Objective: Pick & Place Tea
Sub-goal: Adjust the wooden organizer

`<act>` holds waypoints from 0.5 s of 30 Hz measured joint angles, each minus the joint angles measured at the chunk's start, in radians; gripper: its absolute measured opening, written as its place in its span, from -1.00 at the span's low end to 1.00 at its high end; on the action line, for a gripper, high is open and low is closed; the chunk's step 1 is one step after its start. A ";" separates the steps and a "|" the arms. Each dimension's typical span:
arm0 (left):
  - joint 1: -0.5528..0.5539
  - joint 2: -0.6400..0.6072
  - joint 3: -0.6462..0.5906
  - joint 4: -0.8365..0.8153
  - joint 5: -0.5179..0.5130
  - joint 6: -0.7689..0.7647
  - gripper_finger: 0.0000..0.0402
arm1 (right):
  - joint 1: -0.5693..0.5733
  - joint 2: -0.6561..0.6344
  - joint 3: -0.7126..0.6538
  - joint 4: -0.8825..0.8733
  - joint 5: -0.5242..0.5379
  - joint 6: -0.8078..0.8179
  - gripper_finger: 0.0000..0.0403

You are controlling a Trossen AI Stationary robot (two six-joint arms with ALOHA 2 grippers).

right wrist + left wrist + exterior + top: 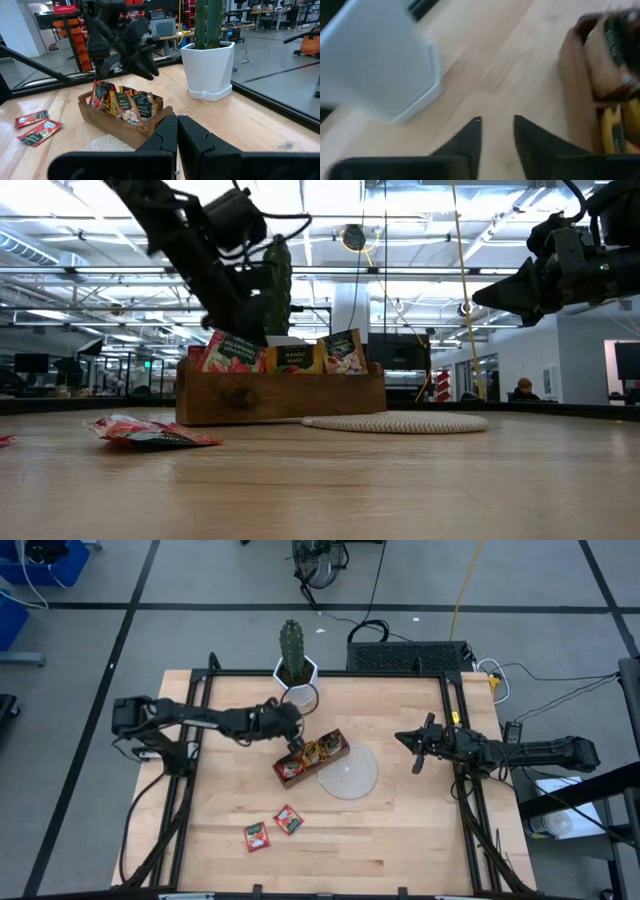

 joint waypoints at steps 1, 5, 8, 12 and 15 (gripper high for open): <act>0.016 0.014 -0.001 0.038 0.034 0.024 -0.52 | 0.000 0.000 0.000 0.000 0.000 0.000 -1.00; 0.077 0.050 0.001 0.138 0.164 0.051 -0.94 | 0.000 0.000 0.000 0.000 0.000 0.000 -1.00; 0.118 0.089 0.001 0.143 0.219 0.035 -0.96 | 0.000 0.000 0.000 0.000 0.000 0.000 -1.00; 0.152 0.185 0.021 0.155 0.351 -0.003 -0.98 | 0.000 0.000 0.000 0.000 0.000 0.000 -1.00; 0.147 0.256 0.050 0.208 0.418 0.010 -0.98 | 0.000 0.000 0.000 0.000 0.000 0.000 -1.00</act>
